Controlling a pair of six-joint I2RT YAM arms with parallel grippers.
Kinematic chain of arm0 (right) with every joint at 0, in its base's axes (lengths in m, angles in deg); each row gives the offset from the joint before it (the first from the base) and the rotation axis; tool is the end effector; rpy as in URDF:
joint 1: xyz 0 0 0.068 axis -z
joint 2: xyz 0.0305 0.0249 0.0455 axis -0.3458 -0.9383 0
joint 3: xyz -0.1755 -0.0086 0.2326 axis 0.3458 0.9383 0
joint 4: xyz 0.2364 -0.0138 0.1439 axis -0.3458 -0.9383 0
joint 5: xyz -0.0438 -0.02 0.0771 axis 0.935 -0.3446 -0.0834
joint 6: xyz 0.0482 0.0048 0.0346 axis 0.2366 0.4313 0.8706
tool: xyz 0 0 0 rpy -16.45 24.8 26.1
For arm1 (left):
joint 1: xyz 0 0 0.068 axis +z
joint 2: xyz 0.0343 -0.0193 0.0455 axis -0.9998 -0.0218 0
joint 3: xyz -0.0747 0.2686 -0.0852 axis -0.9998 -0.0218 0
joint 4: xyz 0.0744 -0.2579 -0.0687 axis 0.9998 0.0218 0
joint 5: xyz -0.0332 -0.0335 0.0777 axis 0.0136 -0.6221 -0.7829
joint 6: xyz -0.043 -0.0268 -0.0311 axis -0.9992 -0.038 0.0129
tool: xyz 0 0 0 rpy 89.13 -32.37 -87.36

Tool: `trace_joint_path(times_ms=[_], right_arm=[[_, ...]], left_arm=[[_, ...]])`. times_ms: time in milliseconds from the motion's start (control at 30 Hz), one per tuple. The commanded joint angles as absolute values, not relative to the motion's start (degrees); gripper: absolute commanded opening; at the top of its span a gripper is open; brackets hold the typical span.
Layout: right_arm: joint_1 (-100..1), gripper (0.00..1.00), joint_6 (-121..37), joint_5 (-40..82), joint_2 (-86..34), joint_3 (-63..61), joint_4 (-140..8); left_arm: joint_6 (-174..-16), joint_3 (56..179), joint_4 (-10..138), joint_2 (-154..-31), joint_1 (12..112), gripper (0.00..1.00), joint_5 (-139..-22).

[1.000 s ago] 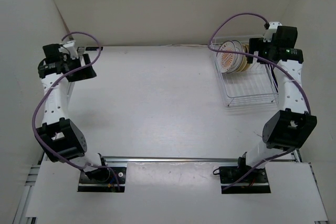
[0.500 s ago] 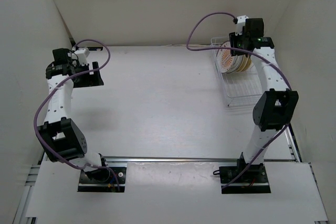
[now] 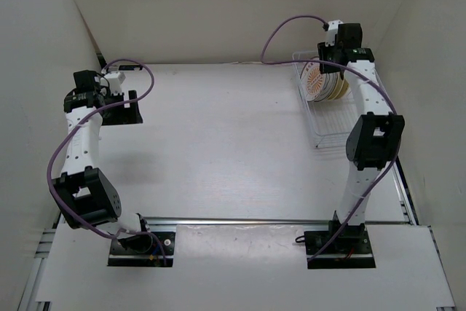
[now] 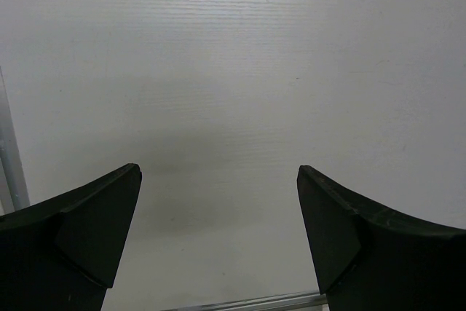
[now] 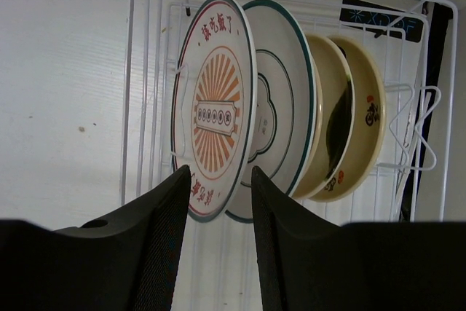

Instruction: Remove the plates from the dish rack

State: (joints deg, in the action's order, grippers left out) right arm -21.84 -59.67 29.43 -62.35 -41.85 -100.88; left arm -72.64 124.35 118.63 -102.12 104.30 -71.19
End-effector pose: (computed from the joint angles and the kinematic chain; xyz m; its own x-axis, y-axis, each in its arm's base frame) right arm 0.5083 0.0140 0.3507 -0.5747 -0.2060 -0.7920 -0.1351 0.9784 -0.1565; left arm 0.3128 0.0732 0.3322 -0.8202 -0.0350 -0.5711 0.0608 0.9871 -0.1479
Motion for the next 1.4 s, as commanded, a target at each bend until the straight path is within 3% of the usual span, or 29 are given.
trace_joint_path(times_ms=[0, 533, 900, 1000, 1033, 1367], right_arm=[[-21.73, 0.43, -59.19, 29.82, -64.16, -45.47, -98.07], [-20.67, 0.4, -59.72, 30.87, -70.32, -49.07, -96.48], [-20.67, 0.24, -59.19, 29.82, -71.47, -49.6, -96.48], [-20.67, 0.1, -59.19, 29.29, -71.99, -49.6, -96.48], [-20.67, 0.0, -59.19, 29.29, -71.99, -49.6, -96.48], [-23.22, 0.0, -58.13, 34.72, -67.96, -48.9, -96.48]], left_arm=[[-71.34, 124.1, 118.61, -99.95, 104.4, 1.0, -72.03], [-69.67, 126.38, 119.14, -101.53, 104.4, 1.0, -75.37], [-68.62, 125.85, 119.14, -102.06, 104.4, 1.0, -76.42], [-68.61, 125.85, 119.14, -102.06, 104.4, 1.0, -76.42], [-68.61, 125.85, 119.14, -102.06, 104.4, 1.0, -76.42], [-68.61, 125.85, 119.14, -102.58, 104.4, 1.0, -75.89]])
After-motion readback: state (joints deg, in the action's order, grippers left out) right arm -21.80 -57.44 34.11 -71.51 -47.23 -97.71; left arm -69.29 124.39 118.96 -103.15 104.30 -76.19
